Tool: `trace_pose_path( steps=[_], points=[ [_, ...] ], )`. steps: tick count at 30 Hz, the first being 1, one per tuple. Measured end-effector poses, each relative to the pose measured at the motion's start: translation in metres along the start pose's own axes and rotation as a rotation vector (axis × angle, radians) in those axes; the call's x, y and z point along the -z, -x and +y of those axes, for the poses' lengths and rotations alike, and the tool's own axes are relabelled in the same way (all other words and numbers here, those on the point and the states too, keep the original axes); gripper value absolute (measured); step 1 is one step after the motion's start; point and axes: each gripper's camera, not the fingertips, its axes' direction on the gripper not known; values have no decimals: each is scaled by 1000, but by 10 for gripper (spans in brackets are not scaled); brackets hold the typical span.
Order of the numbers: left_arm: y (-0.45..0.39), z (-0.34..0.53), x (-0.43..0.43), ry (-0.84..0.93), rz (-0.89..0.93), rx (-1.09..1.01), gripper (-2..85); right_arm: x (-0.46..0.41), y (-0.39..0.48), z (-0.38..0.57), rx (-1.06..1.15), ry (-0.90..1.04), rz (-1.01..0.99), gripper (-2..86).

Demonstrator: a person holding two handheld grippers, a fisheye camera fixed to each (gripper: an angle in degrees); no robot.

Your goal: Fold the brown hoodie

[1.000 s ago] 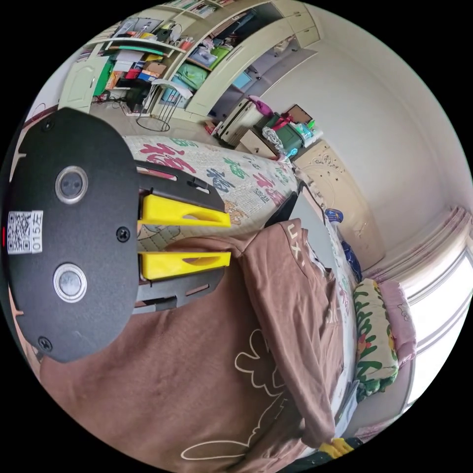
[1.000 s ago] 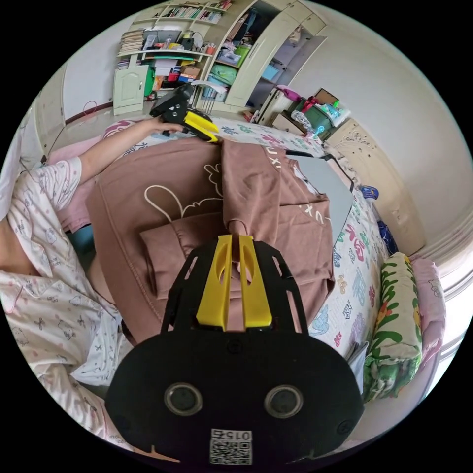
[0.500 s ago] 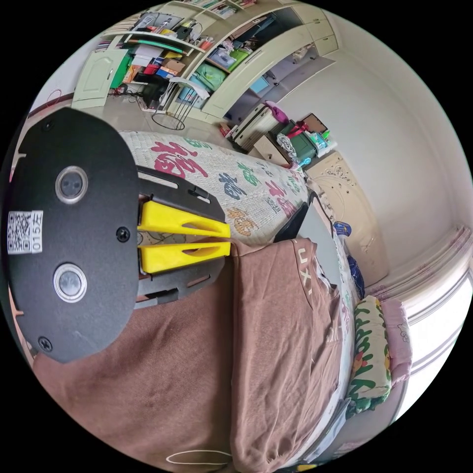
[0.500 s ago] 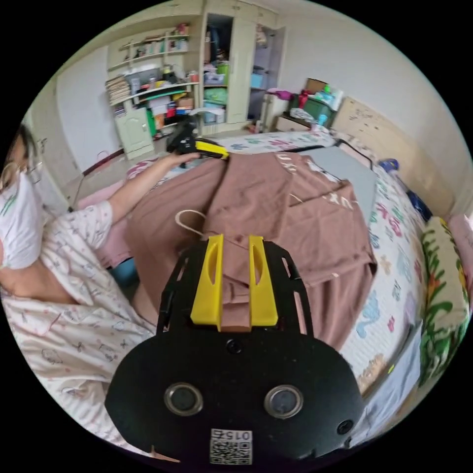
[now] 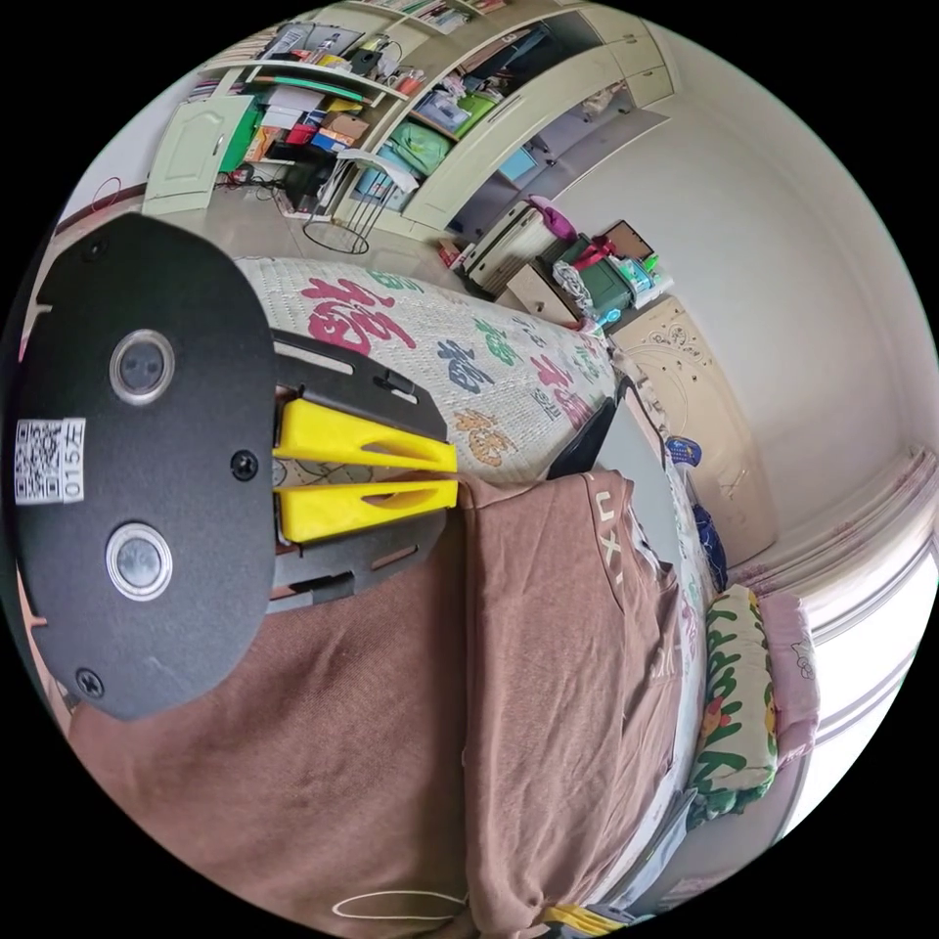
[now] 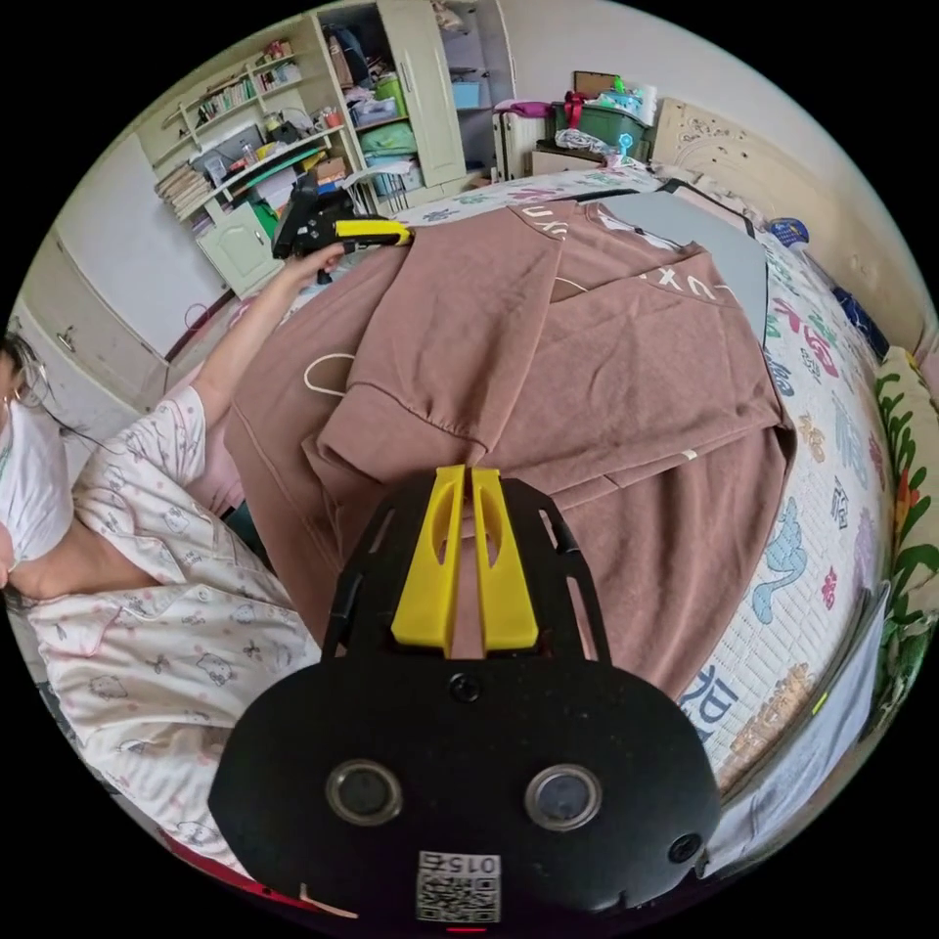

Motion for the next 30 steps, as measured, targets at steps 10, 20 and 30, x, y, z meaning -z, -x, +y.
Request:
trace_pose_path(
  steps=[10,20,30],
  points=[
    [0,-9,21,-16,33,-44,10,45,27,4,41,-13,38,-1],
    [-1,-20,40,-34,-2,-52,7,87,51,3,47,3,32,-2],
    [3,-30,64,7,-33,-94,12,132,62,11,93,-3,-71,42]
  ],
)
